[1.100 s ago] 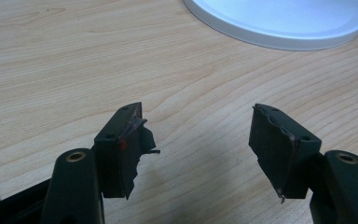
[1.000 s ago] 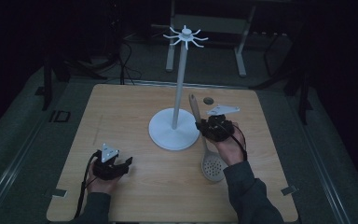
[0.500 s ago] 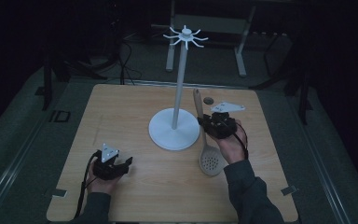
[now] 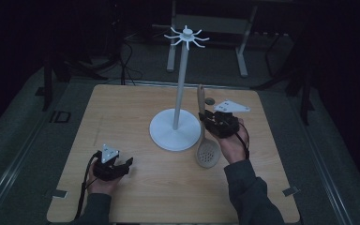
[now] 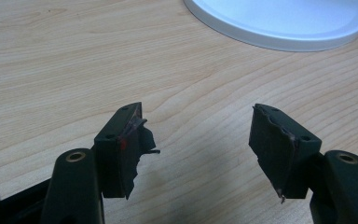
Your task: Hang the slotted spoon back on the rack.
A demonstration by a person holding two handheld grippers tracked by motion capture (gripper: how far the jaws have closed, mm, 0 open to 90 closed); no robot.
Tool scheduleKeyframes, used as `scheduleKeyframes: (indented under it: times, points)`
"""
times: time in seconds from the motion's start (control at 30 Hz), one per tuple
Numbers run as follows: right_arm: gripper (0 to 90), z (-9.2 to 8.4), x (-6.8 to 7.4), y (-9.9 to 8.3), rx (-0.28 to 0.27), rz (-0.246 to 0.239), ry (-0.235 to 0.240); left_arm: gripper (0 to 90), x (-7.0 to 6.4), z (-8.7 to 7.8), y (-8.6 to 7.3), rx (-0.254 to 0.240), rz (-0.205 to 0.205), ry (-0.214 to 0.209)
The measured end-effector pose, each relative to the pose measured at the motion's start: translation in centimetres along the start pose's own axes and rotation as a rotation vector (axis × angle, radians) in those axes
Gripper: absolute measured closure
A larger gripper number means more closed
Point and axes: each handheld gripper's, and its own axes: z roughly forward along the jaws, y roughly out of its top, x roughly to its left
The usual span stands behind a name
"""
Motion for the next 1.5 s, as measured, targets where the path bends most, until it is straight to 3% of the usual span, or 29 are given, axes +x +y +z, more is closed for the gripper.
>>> scheduleKeyframes:
  times: [0.7,1.5]
  points:
    - [74.0,-0.6,0.1,0.8,-0.096,-0.013,-0.005,35.7,0.0,0.0,0.0,0.001,0.003,-0.001]
    - [74.0,-0.6,0.2,2.5,-0.122,-0.025,-0.006,35.7,0.0,0.0,0.0,0.000,0.001,-0.001]
